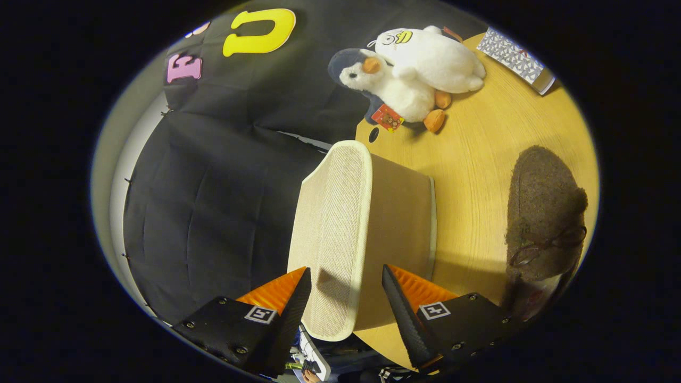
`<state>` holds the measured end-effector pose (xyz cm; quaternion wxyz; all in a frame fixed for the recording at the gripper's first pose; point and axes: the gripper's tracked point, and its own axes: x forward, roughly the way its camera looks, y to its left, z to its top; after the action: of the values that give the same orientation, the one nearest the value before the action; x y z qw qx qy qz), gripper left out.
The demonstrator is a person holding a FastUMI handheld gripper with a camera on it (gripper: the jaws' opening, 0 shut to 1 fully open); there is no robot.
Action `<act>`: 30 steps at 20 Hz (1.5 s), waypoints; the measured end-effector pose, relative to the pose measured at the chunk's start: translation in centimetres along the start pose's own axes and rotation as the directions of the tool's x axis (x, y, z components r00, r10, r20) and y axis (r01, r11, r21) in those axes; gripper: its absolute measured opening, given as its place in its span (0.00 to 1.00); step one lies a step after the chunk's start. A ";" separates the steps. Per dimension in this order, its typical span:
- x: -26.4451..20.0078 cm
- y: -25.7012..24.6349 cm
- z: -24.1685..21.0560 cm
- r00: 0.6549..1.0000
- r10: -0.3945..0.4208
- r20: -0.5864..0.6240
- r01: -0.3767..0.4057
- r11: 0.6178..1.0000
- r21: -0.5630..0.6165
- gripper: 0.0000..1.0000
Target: Open the storage box then place both shoes into the box .Put the left shoe in first, then the right shoe, with the right side of both shoes facing outward in a uniform manner.
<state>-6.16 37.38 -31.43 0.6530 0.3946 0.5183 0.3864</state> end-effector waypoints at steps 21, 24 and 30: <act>-1.6 12.9 2.2 0.997 0.067 0.035 -0.066 0.997 -0.035 0.00; -0.5 16.3 2.0 1.000 0.022 0.017 -0.021 0.997 -0.075 0.00; 5.3 22.9 1.2 1.000 -0.027 -0.007 0.025 0.980 -0.195 0.00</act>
<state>-6.25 51.02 -12.22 0.6908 0.3200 0.4862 0.4289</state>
